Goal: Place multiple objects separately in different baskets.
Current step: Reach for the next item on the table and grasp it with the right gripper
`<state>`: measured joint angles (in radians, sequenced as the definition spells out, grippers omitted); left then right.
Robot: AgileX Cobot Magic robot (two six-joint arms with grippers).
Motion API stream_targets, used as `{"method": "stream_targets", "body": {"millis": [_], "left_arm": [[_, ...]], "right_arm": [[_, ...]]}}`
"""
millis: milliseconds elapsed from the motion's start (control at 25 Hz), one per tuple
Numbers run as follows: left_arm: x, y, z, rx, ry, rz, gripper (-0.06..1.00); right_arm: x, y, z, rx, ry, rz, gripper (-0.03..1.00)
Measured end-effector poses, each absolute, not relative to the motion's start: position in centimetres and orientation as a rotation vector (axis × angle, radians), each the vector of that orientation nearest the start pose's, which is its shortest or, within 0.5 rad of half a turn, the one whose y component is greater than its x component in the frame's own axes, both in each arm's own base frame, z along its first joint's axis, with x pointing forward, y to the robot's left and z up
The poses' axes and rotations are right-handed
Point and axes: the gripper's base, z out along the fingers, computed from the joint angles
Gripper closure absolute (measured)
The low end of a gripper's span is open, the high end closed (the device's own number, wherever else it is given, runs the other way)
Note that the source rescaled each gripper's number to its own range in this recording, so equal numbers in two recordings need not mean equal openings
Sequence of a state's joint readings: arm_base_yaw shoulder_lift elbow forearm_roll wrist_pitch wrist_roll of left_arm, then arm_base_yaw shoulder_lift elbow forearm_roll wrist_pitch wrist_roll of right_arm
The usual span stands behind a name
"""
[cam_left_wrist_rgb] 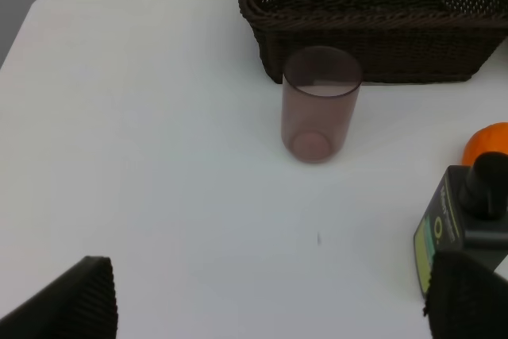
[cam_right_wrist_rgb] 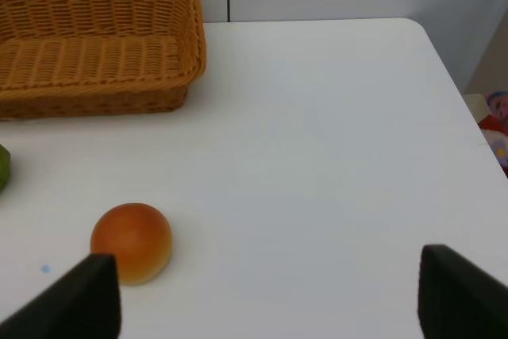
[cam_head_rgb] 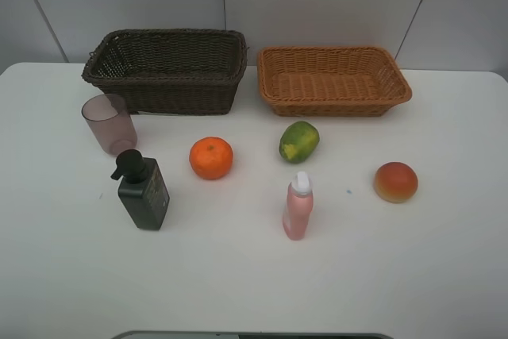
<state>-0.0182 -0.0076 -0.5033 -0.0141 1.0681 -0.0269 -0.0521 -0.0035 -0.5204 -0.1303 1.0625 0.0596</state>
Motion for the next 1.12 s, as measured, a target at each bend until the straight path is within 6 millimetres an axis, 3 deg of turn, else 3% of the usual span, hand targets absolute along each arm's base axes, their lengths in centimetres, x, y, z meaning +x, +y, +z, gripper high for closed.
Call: {"method": "stream_targets", "body": {"millis": [1120], "left_arm": [[-0.68, -0.1, 27.75, -0.008, 2.041, -0.045, -0.06]], "right_arm": [[-0.89, -0.99, 28.33, 0.121, 2.015, -0.15, 0.29]]}}
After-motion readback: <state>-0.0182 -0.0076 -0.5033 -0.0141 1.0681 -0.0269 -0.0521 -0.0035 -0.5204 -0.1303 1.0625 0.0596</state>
